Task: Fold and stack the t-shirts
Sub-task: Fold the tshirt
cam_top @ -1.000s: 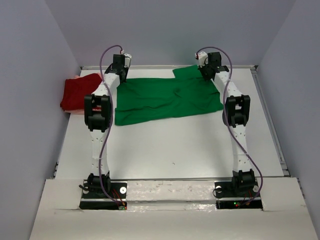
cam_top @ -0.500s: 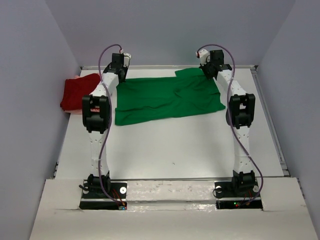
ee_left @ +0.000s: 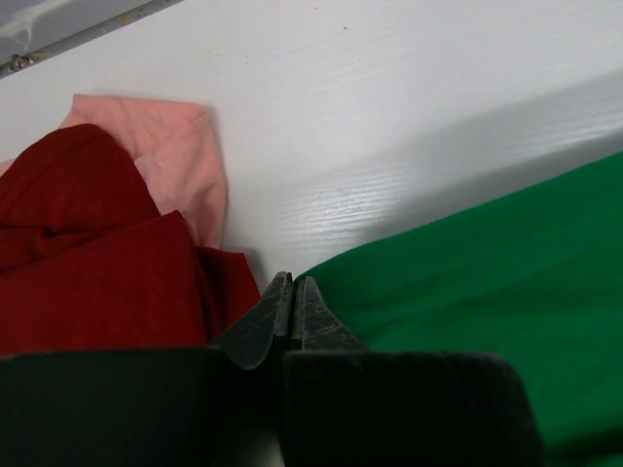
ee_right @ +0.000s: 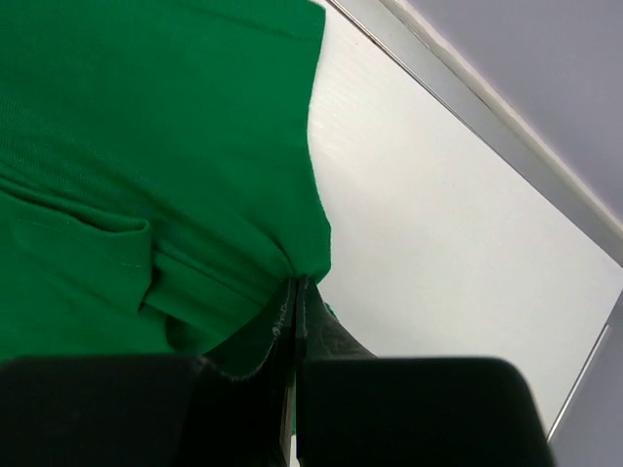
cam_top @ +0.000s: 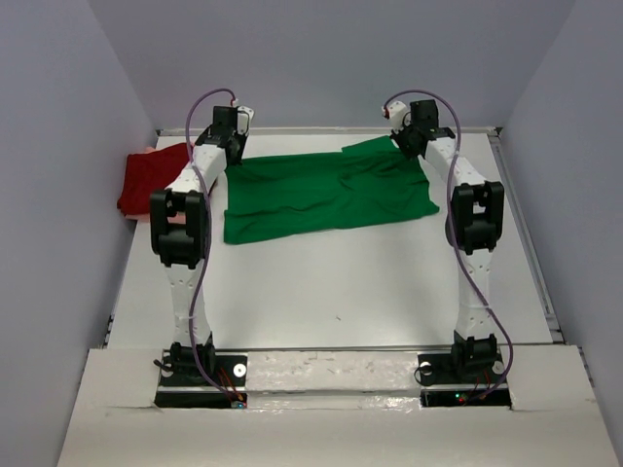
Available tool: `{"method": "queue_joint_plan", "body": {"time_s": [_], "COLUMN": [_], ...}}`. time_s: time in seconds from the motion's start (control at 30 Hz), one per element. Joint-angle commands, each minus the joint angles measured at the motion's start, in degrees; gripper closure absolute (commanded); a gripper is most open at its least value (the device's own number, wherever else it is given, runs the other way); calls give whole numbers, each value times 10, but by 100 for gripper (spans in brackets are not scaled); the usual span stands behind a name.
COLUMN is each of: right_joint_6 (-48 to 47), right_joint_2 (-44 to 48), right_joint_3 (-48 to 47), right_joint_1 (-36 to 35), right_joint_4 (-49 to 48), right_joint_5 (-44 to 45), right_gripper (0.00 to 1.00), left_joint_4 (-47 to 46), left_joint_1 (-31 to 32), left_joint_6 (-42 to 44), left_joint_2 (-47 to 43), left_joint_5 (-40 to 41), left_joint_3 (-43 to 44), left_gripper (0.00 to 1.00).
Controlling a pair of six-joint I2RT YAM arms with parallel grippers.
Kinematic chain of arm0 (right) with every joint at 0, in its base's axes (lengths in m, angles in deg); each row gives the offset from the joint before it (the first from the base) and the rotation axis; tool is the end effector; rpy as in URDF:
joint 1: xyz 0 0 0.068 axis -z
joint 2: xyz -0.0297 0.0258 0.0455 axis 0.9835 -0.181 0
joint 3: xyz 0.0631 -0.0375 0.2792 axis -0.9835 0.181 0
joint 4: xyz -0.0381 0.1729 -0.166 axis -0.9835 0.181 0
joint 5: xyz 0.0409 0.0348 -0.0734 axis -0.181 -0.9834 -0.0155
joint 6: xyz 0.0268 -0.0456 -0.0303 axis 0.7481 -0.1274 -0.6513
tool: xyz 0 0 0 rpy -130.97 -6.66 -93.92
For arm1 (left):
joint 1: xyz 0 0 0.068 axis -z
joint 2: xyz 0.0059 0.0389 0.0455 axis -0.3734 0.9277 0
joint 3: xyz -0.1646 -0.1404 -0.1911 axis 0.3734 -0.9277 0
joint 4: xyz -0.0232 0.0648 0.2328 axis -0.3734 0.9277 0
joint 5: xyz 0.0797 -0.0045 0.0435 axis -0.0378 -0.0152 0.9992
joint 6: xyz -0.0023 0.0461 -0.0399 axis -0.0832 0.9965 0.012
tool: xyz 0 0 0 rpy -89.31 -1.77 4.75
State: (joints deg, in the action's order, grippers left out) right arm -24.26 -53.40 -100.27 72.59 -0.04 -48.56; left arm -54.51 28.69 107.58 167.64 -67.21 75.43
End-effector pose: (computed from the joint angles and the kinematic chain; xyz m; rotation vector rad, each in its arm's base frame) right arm 0.5463 0.0661 0.2256 -0.8100 2.1753 -0.2579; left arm 0.5063 -0.0556 0.2634 0.4166 2.1531 0.2184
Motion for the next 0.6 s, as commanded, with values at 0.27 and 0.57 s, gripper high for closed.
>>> {"method": "queue_joint_plan", "body": {"time_s": [0.27,0.57], "right_joint_6": [-23,-24], "right_joint_2": [109,129], "right_joint_3": [80,127], "right_joint_1": [-2,-2], "right_joint_4": [-32,-17], "right_joint_5": [18,18], "right_gripper": [100,100], "left_joint_4": [19,27], "left_joint_1": [-6,-7], "left_joint_6": [32,24], "left_joint_2": [-76,-90], "left_joint_5": [-24,-35], "left_joint_3": [-63,-116], "left_gripper": [100,100]}}
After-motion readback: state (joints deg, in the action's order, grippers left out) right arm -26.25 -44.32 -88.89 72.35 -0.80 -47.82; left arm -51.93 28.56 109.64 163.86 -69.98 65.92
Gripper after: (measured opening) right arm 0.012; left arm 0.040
